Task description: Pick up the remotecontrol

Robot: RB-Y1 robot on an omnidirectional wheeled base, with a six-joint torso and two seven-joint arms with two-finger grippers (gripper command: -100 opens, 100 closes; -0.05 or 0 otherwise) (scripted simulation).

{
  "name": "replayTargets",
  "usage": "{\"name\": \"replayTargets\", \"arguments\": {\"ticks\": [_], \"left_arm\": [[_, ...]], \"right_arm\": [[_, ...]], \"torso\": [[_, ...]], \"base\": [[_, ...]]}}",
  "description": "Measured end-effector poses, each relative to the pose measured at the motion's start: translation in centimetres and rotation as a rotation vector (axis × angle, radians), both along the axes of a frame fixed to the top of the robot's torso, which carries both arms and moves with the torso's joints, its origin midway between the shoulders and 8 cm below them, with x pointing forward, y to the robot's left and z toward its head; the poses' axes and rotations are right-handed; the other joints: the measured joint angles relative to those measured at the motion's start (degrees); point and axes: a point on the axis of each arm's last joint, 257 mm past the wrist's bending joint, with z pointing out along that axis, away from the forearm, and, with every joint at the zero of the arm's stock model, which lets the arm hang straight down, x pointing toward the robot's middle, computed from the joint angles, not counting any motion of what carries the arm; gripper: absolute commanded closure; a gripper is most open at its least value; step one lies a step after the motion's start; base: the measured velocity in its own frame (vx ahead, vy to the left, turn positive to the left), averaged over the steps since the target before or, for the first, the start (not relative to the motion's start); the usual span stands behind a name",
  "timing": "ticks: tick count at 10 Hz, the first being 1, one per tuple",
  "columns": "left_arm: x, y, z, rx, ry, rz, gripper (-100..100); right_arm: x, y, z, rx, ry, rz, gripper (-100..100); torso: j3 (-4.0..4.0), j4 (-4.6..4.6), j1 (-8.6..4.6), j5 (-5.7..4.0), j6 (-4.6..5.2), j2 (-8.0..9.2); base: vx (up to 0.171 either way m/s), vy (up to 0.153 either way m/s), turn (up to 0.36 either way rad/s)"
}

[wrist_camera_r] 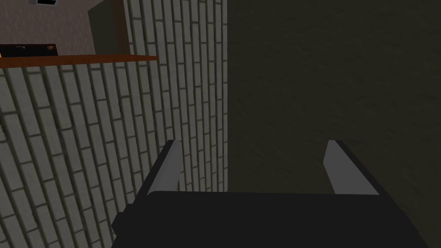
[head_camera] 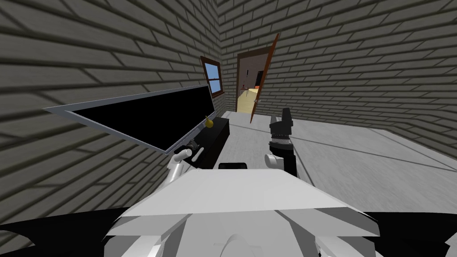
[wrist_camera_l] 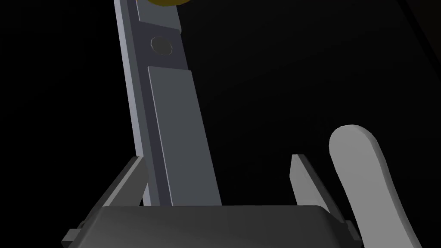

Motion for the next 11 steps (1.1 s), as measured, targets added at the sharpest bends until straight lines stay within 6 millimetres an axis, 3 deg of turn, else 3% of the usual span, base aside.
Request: {"name": "replayTargets", "arguments": {"ticks": [3,6,11], "left_arm": [[-2.6,1.3,-3.7,-0.093,0.111,0.051,-100],[-5.7,1.1,-7.4,-0.174,0.222,0.094,-100],[-9.6,1.7,-10.8,-0.266,0.345,0.153,-100]], "right_arm": [[0.0,0.0,0.0,0.000,0.000,0.000,0],[0.0,0.0,0.0,0.000,0.000,0.000,0],[0.0,0.0,0.0,0.000,0.000,0.000,0]], "torso": [[-0.07,-0.02,0.04,0.01,-0.01,-0.12],[-0.02,-0.01,-0.01,0.00,0.01,-0.01],[0.05,0.02,0.04,0.01,0.01,0.09]], "base": [[0.103,0.001,0.033],[0.092,-0.005,0.025],[0.064,0.007,0.022]]}}
